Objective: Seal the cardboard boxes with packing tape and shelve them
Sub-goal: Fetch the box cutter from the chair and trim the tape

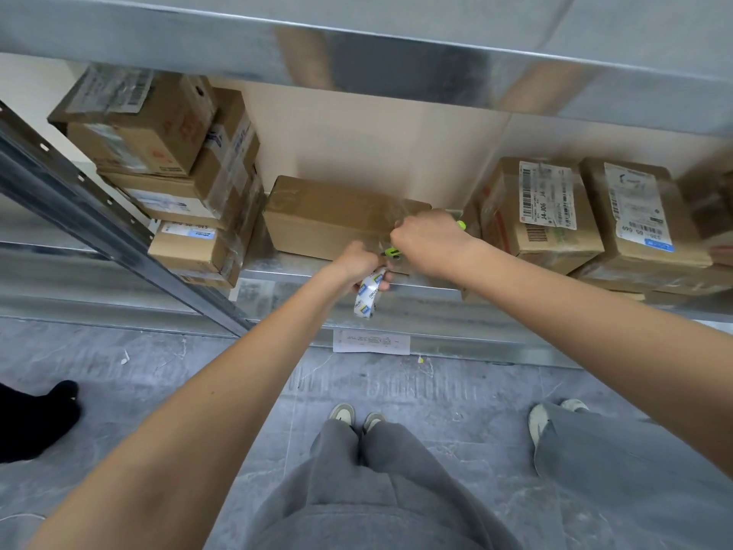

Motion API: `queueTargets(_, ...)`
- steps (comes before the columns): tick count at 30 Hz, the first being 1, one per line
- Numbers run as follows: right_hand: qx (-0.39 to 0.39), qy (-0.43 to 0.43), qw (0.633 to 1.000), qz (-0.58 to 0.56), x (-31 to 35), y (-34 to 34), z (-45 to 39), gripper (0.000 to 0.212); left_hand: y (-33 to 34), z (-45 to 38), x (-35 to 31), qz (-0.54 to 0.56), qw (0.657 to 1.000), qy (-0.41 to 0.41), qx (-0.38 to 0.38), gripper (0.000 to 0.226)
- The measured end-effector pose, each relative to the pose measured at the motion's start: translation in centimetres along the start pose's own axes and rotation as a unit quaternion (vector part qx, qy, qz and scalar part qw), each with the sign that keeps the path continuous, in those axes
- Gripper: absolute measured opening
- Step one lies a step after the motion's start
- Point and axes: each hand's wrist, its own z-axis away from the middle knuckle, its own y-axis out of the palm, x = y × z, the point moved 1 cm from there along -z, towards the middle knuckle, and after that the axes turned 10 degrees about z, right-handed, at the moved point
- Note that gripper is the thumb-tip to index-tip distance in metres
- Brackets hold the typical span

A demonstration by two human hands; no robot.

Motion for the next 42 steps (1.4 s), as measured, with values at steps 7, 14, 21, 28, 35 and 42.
queueTargets(7,0.031,-0.021,0.997,0.066,-0.1,-1.1,-0.1,0.025,0.5,1.0,0.3,-0.044,0.999,0.023,-0.002,0.016)
queueTargets(14,0.007,0.03,0.999,-0.031,-2.1,2.2,0.3,0.059,-1.2,1.7,4.1,0.023,0.998,0.03,-0.048,0.009)
queueTargets(21,-0.032,0.075,0.988,-0.13,-0.3,4.7,2.7,0.037,-3.4,2.2,5.6,0.038,0.993,0.058,-0.098,0.018)
queueTargets(28,-0.217,0.37,0.7,-0.571,3.3,10.3,5.3,0.032,-4.9,2.0,6.8,0.101,0.983,0.093,-0.12,0.02)
queueTargets(35,-0.05,0.482,0.656,-0.579,3.2,14.3,-2.0,0.029,-6.5,2.2,7.9,0.1,0.981,0.087,-0.141,0.045)
queueTargets(42,-0.048,0.464,0.713,-0.523,1.4,14.8,-6.0,0.019,-8.2,2.1,8.0,0.07,0.976,0.114,-0.17,0.056)
